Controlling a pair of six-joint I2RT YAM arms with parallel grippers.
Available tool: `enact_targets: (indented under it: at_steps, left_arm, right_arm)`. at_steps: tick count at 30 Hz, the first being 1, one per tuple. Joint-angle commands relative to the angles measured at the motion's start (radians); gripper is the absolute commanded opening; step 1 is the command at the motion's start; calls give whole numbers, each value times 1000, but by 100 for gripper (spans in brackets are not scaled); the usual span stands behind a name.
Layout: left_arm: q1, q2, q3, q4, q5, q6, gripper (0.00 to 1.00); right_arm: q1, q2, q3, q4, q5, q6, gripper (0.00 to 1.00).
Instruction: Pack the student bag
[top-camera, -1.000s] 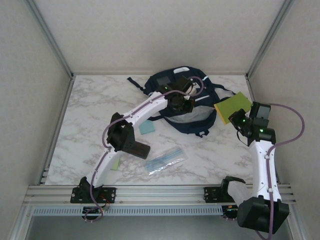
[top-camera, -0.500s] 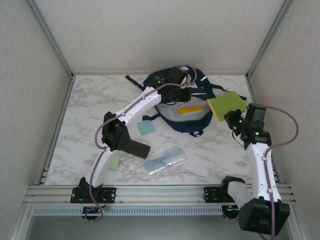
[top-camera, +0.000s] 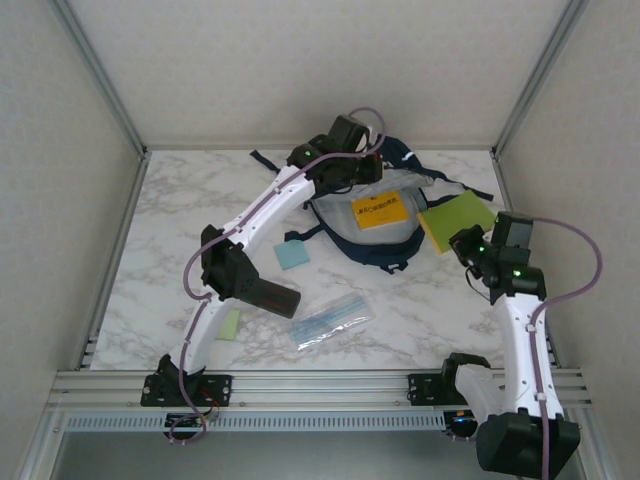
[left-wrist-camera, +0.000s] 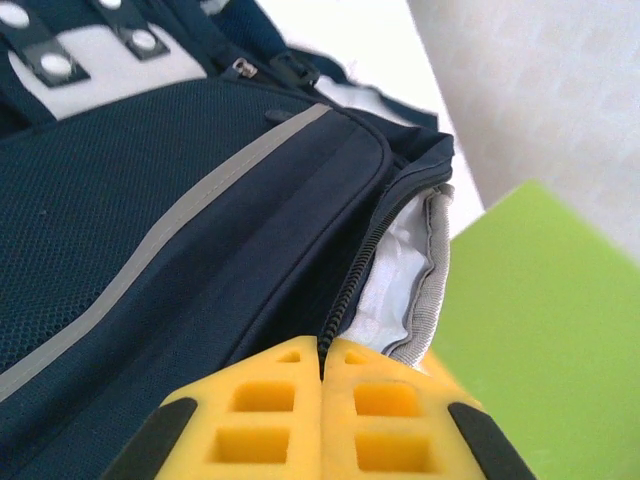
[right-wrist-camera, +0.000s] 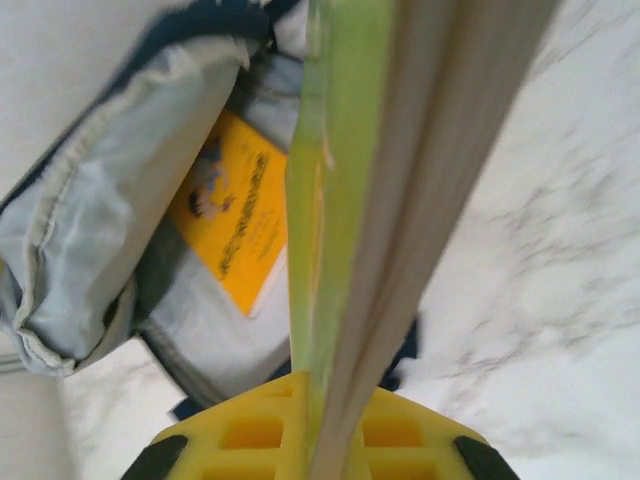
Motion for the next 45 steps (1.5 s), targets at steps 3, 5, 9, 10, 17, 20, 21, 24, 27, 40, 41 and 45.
enact_targets:
  at_steps: [3, 5, 9, 10, 17, 20, 21, 24, 27, 40, 41, 45]
  left_arm:
    - [13, -19, 60, 88, 42, -65, 0]
    - [11, -27, 60, 91, 54, -81, 0]
    - [7, -38, 61, 105, 95, -117, 0]
    - [6, -42, 60, 109, 106, -126, 0]
    - [-19, -67, 61, 111, 151, -169, 0]
    - [-31, -79, 56, 104, 159, -177, 0]
    - [-35, -82, 54, 105, 160, -177, 0]
    - [-46, -87, 50, 104, 160, -181, 0]
    - [-49, -85, 45, 109, 150, -186, 0]
    - [-22, -33, 43, 104, 99, -179, 0]
    - [-22, -28, 41, 104, 96, -177, 0]
    - [-22, -10, 30, 98, 87, -166, 0]
  right_arm:
    - [121, 63, -116, 453, -198, 218, 0]
    - [187, 94, -112, 518, -171, 244, 0]
    - [270, 189, -136, 675, -135, 324, 0]
    - [287, 222, -143, 730, -120, 343, 0]
    - [363, 456, -135, 1057, 47, 401, 0]
    - [375, 544, -93, 1133, 101, 403, 0]
    - [380, 576, -77, 1148, 110, 402, 0]
    - [393, 674, -13, 1158, 120, 416, 0]
    - [401, 763, 37, 1143, 107, 460, 0]
    - [366, 590, 157, 310, 147, 206, 79]
    - [361, 560, 168, 231, 171, 158, 82]
    - [348, 437, 199, 10, 275, 3, 85]
